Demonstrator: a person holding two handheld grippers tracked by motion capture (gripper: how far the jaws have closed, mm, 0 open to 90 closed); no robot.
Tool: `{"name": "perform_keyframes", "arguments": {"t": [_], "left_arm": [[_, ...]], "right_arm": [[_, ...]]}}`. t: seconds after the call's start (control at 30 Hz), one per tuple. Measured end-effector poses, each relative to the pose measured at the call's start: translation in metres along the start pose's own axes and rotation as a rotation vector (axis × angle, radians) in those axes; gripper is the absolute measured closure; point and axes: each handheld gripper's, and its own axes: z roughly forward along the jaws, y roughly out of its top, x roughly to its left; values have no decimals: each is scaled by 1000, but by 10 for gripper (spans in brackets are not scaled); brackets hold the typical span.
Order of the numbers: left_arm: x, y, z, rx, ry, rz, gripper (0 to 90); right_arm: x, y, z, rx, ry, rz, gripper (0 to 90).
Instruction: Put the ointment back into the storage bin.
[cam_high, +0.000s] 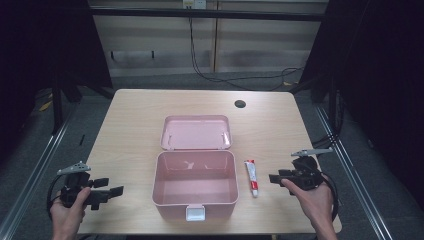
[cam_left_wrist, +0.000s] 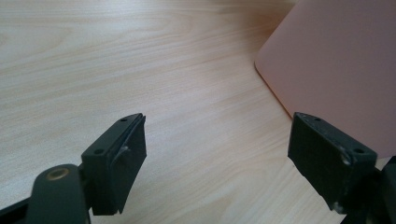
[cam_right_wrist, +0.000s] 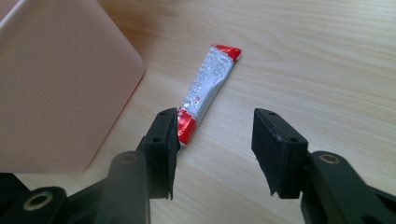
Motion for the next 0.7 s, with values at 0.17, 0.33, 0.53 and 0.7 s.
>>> {"name": "perform_keyframes", "arguments": {"t": [0.17, 0.33, 0.53, 0.7], "left_arm": [[0, 0, 0, 1, -1, 0, 192], [0, 0, 0, 2, -4, 0, 192], [-1, 0, 0, 2, -4, 0, 192], [-1, 1, 0, 1, -5, 4, 193]], "right_arm": [[4, 7, 5, 67, 14, -4, 515], [8, 15, 8, 138, 22, -8, 524], [10, 26, 11, 212, 26, -20, 594], [16, 34, 18, 301, 9, -42, 607]]}}
